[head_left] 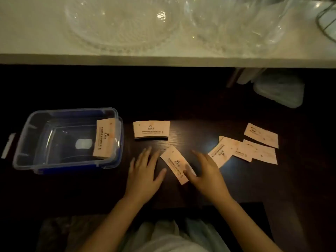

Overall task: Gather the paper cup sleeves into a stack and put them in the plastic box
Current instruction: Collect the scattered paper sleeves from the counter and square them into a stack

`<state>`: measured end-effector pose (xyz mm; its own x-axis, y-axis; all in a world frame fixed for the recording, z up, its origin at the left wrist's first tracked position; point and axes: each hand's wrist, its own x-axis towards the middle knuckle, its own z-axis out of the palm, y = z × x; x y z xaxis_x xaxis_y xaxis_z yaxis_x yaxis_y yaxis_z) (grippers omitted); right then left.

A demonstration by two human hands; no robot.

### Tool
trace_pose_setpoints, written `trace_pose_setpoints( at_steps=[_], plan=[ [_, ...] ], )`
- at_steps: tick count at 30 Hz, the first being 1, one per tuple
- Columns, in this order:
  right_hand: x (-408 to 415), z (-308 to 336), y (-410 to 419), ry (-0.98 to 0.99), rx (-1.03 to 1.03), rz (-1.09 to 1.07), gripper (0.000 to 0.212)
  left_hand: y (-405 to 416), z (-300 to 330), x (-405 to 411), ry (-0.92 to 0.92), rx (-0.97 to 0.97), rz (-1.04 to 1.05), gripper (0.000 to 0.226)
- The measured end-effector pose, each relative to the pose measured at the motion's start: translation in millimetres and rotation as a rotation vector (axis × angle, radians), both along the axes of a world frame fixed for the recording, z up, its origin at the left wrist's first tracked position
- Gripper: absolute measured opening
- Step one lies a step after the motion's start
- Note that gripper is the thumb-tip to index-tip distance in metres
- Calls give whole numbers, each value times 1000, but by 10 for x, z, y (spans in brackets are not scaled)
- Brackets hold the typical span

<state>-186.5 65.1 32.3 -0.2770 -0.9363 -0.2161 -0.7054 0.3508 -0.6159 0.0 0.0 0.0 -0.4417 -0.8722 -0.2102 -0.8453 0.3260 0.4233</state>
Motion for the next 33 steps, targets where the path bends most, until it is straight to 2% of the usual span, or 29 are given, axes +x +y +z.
trace_pose_setpoints(
  at_steps=[5, 8, 13, 18, 22, 25, 29, 31, 33],
  plan=[
    [-11, -214, 147, -1, 75, -118, 61, 63, -353, -126, -167, -84, 35, 68],
    [16, -300, 135, 106, 90, -111, 60, 127, -468, -170, -250, -110, 22, 71],
    [138, -395, 91, 291, 54, -56, 61, 143, -514, -198, -289, -122, 40, 73],
    [241, -454, 95, 375, 23, -53, 52, 144, -504, -212, -313, -119, 37, 74],
    [222, -474, 79, 191, 46, -102, 42, 133, -532, -213, -321, -146, 41, 74],
    [95, -470, 102, -166, 26, -230, 25, 135, -539, -218, -318, -138, 34, 73],
    [-191, -430, 186, -526, 25, -413, 26, 138, -533, -202, -301, -122, 46, 73],
    [-327, -405, 222, -606, 35, -406, 28, 109, -497, -236, -128, -82, 119, 72],
    [-428, -373, 253, -634, 51, -374, 29, 81, -380, -349, 189, -23, 264, 66]
  ],
)
